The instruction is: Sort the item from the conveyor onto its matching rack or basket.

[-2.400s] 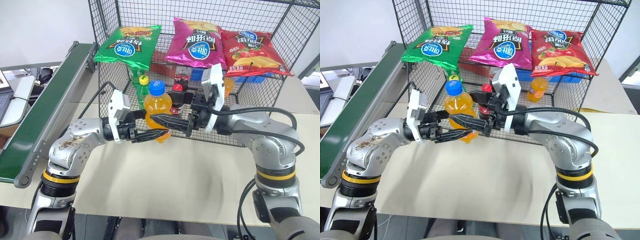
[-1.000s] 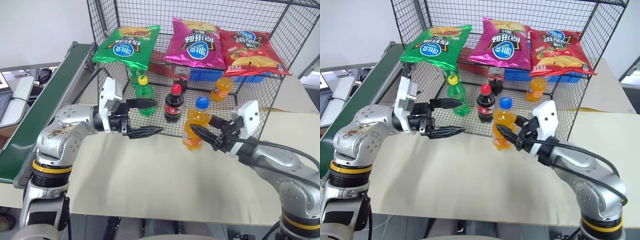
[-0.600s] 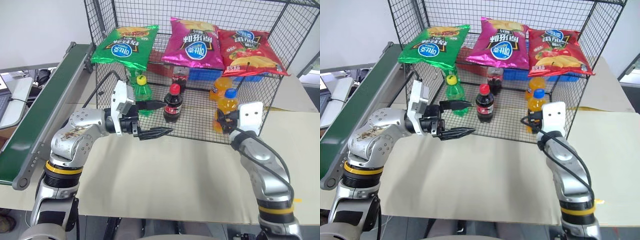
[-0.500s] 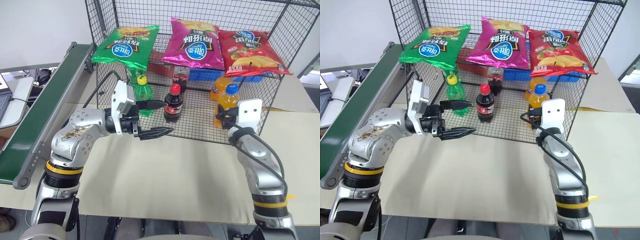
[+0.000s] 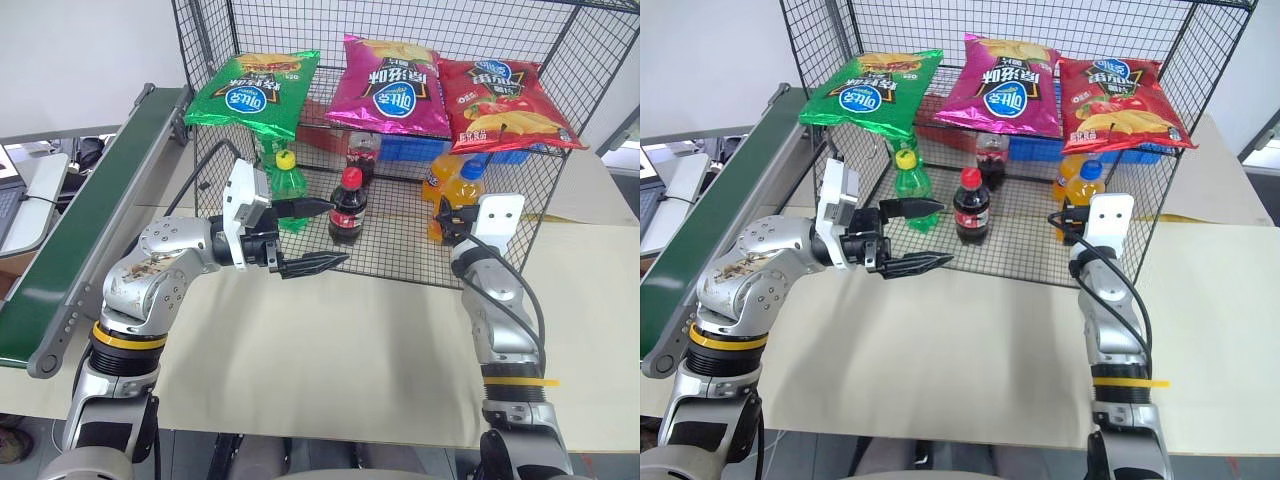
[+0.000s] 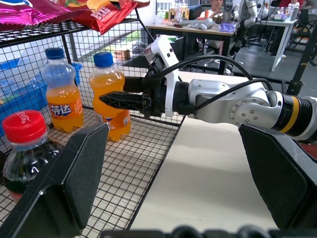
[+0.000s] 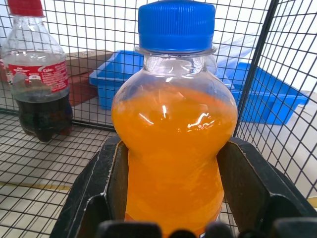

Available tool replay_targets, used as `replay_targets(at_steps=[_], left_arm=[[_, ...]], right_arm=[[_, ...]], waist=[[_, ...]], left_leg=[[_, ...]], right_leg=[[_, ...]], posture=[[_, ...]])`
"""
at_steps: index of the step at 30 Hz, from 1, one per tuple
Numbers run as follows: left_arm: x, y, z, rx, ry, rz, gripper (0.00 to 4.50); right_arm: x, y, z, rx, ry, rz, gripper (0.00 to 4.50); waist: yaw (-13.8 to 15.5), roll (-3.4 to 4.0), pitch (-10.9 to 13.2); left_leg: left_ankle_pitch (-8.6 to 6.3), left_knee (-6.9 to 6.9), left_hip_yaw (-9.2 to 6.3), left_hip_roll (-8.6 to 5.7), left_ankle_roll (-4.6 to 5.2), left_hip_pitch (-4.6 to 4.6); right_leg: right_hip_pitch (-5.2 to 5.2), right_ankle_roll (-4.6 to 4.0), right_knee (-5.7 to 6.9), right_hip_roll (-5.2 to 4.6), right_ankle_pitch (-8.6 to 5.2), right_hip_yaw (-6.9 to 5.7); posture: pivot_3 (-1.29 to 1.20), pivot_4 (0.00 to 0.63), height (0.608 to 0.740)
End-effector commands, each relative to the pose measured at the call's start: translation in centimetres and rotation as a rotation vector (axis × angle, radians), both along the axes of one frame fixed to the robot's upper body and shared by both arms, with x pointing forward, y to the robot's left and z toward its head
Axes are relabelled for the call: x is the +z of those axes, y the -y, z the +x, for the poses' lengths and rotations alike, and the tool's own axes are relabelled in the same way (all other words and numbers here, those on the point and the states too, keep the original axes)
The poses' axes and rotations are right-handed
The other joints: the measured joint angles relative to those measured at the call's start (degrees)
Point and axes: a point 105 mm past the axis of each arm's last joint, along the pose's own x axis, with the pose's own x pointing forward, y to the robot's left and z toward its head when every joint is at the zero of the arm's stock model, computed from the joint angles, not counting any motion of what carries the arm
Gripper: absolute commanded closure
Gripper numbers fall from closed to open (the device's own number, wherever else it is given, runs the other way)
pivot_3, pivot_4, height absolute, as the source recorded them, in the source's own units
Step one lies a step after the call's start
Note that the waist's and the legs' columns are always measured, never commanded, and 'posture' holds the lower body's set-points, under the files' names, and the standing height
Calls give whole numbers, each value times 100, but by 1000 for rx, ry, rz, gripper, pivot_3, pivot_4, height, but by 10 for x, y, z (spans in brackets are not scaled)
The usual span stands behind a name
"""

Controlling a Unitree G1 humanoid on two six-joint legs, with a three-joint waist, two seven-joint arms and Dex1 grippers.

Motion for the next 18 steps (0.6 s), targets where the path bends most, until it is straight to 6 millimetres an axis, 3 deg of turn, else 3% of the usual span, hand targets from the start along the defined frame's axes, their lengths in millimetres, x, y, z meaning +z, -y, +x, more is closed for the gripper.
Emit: replay_targets(at_steps=[1,3,11,18], left_arm=[[10,1,-4,-13,60,-5,0],[10,1,-5,-15,61,-4,0],[8,1,-6,-15,58,-4,0],[8,-4,-2,20,60,3,0]], right_arm=[[27,-2,-5,12,113,2,590],[27,-2,-5,11,113,5,102],[27,-1,-5,6,107,2,102],[29,-2,-19,18,96,-7,102]], waist=[[0,0,0],[-1,0,0],[-1,1,0],[3,1,-1]], left_leg=[[0,0,0,0,0,1],[0,0,0,0,0,2],[0,1,0,0,0,2],[0,1,0,0,0,2]], right_leg=[[0,0,1,0,0,0],[1,0,1,0,0,0],[1,0,3,0,0,0],[1,0,5,0,0,0]], posture=[[0,150,740],[0,150,740],[0,150,740],[0,150,740]])
